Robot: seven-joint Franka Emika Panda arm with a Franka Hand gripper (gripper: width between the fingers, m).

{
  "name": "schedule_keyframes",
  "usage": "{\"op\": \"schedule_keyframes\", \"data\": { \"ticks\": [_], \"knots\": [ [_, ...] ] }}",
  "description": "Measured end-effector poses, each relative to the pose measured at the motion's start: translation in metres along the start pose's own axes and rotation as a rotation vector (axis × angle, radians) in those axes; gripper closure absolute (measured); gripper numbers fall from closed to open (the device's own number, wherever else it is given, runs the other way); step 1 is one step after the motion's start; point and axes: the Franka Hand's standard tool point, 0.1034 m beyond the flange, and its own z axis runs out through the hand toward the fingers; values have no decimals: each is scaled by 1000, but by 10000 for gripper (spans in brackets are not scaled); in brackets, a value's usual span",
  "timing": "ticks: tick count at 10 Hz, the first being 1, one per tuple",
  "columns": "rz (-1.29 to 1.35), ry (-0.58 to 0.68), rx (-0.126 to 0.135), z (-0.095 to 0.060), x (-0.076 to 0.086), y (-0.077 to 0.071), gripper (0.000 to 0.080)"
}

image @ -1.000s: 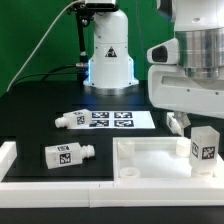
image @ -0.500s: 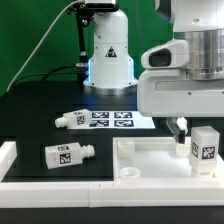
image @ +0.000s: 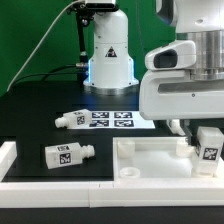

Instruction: Assemble one leg

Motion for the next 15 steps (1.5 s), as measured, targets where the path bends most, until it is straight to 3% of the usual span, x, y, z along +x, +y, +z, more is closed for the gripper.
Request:
{"op": "schedule_keyframes", "data": {
  "ticks": [3, 7, 9, 10, 11, 13, 15],
  "knots": [
    [301, -3, 0, -1, 2, 3, 505],
    [949, -50, 51, 3, -1, 1, 506],
    [1065, -61, 61, 3, -1, 1, 506],
    [1046, -60, 61, 3, -1, 1, 425],
    [997, -64, 55, 3, -2, 1, 425],
    [644, -47, 41, -3, -1, 2, 179],
    [310, -46, 32, -3, -2, 4, 159]
  ]
}}
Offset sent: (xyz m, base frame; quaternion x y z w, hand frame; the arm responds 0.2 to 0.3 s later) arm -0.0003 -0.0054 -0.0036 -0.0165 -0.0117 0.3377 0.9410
